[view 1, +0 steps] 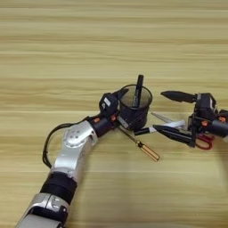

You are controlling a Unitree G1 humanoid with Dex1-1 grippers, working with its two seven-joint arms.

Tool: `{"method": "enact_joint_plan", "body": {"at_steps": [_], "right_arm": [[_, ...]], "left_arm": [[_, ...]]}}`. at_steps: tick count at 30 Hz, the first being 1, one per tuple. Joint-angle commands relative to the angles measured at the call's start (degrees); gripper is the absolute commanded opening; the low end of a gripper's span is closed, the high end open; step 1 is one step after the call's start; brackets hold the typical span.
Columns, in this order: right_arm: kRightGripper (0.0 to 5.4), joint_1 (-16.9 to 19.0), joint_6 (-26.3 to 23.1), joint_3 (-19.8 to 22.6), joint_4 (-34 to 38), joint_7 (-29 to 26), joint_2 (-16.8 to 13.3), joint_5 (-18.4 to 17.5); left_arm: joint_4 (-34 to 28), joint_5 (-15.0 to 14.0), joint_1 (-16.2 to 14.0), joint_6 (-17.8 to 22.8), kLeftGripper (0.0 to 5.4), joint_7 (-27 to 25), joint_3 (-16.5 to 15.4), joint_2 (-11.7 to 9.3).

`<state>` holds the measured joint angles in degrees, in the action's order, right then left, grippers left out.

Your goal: Move the objects on the table

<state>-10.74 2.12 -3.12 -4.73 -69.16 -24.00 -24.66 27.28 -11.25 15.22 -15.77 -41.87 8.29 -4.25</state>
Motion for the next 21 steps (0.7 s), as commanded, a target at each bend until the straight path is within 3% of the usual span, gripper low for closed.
{"method": "enact_joint_plan", "body": {"at_steps": [1, 4, 5, 10, 21], "right_arm": [[5.40, -0.3, -0.2, 0.4, 0.8, 0.2, -0.5, -0.5], [5.40, -0.2, -0.2, 0.4, 0.8, 0.2, -0.6, -0.6], [5.40, -0.3, -0.2, 0.4, 0.8, 0.3, -0.6, -0.6], [5.40, -0.3, -0.2, 0.4, 0.8, 0.4, -0.5, -0.6], [5.40, -0.5, -0.2, 0.4, 0.5, 0.4, -0.6, -0.4]], "left_arm": [[1.1, 1.4, 0.4, -0.6, 4.69, 0.0, 0.5, -0.2], [1.3, 1.4, 0.3, -0.9, 4.69, -0.1, 0.5, -0.2], [1.3, 1.3, 0.3, -1.0, 4.98, -0.1, 0.5, -0.2], [1.3, 1.1, 0.3, -0.8, 5.37, -0.1, 0.3, -0.1], [1.2, 1.1, 0.4, -0.9, 5.37, -0.1, 0.0, 0.0]]}}
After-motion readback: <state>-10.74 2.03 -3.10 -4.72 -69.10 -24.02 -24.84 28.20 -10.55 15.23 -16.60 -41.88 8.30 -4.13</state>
